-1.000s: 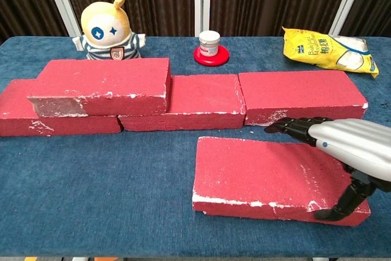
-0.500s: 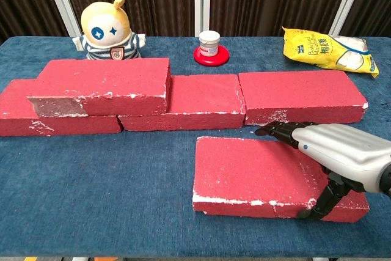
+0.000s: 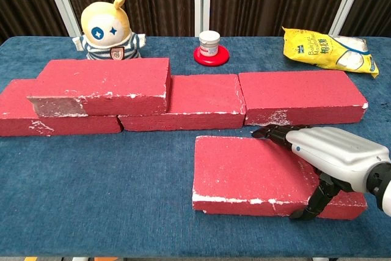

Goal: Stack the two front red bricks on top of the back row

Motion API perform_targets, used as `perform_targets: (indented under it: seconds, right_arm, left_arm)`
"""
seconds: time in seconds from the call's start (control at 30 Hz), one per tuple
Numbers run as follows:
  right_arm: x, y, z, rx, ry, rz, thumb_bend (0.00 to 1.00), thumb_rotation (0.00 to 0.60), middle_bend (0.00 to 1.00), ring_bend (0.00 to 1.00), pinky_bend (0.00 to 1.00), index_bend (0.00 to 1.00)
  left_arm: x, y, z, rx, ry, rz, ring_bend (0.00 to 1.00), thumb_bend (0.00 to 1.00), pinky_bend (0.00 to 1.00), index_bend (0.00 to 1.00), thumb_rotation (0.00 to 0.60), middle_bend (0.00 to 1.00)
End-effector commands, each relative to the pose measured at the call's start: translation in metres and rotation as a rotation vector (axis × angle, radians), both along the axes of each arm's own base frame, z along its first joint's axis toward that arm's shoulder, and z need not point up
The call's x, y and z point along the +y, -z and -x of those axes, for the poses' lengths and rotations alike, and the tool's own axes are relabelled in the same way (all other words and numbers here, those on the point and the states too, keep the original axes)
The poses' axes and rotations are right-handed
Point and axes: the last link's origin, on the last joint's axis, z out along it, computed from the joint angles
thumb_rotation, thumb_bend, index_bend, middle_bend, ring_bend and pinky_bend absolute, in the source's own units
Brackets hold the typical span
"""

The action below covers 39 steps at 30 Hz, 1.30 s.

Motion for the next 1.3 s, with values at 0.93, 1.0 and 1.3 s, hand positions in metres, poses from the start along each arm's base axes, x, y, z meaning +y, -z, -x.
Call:
perform_targets:
  seconds: [0.93,1.0,1.3]
  right_arm:
    - [-0.047,-0.121,0.021,-0.114,-0.060,0.291,0.10,0.600,0.23,0.24,0.00,0.00]
    - [-0.066,-0.139,0.020,-0.093,-0.112,0.311,0.10,0.600,0.22,0.24,0.00,0.00]
    - [-0.135,-0.159,0.011,-0.066,-0.217,0.228,0.10,0.600,0.20,0.24,0.00,0.00]
  left_arm:
    - [0.002,-0.001,-0.006,-0.027,-0.008,0.003,0.00,0.00,0.00,0.00,0.600,0.00]
    - [0.002,0.001,-0.008,-0.033,-0.005,0.007,0.00,0.00,0.00,0.00,0.600,0.00]
    - [0.004,0.007,-0.010,-0.037,-0.009,0.018,0.00,0.00,0.00,0.00,0.600,0.00]
